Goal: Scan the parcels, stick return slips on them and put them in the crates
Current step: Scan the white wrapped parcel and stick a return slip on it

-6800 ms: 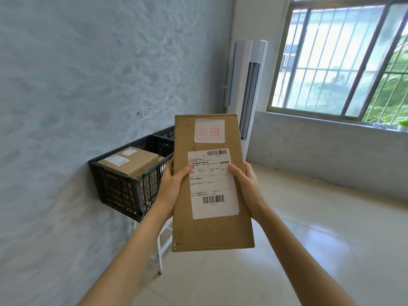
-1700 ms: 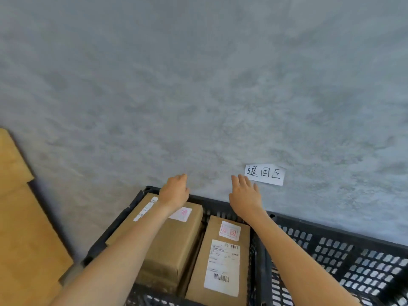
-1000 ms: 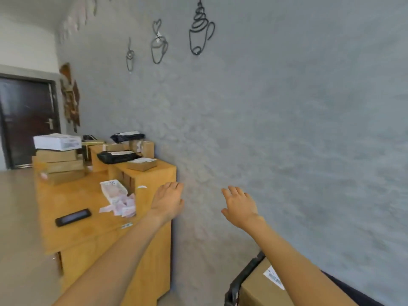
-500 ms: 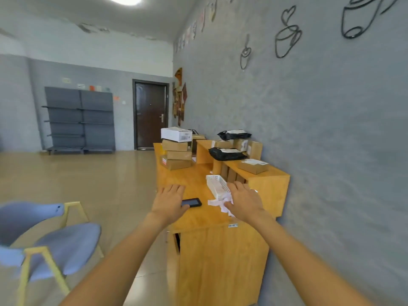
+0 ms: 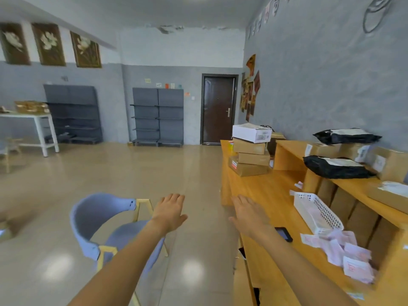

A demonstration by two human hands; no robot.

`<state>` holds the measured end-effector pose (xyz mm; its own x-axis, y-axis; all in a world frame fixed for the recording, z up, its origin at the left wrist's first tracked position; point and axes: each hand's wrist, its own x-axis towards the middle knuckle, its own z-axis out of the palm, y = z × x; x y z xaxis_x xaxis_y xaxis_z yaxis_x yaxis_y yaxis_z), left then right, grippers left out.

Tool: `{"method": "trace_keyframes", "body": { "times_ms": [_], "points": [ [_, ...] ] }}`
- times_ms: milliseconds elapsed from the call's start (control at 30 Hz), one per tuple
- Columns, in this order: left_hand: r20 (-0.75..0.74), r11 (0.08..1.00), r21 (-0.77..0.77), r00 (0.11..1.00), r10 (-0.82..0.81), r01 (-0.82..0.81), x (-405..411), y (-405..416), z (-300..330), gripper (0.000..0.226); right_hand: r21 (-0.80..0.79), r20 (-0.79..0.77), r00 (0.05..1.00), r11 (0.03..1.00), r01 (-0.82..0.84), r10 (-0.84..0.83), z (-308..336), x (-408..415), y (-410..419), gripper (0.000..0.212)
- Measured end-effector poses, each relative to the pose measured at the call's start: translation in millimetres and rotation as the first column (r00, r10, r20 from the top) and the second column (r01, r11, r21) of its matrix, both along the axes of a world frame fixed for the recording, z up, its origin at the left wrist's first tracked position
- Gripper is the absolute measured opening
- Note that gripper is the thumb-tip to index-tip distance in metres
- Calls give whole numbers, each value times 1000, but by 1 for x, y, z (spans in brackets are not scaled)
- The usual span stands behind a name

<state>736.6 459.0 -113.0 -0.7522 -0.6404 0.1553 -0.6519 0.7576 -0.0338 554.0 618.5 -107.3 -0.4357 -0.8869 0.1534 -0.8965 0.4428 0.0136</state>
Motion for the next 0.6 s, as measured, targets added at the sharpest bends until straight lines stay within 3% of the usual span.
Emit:
{"method": "trace_keyframes", "body": {
  "times_ms": [167,367,600],
  "points": [
    [-73,997,-65,997,-32,28,-48,-95,38,65,-104,-50,998,994,-28,23,36,-51,-107,47],
    [-28,998,-24,998,55,-56,-60,-223,23,65,-70,-74,995,995,-66,61,33,-76,-236,51],
    [5,1000,7,1000,-25,25,-120,-370,6,66,-60,-42,996,995,82,-84,13,-123,-351,50]
  ]
}}
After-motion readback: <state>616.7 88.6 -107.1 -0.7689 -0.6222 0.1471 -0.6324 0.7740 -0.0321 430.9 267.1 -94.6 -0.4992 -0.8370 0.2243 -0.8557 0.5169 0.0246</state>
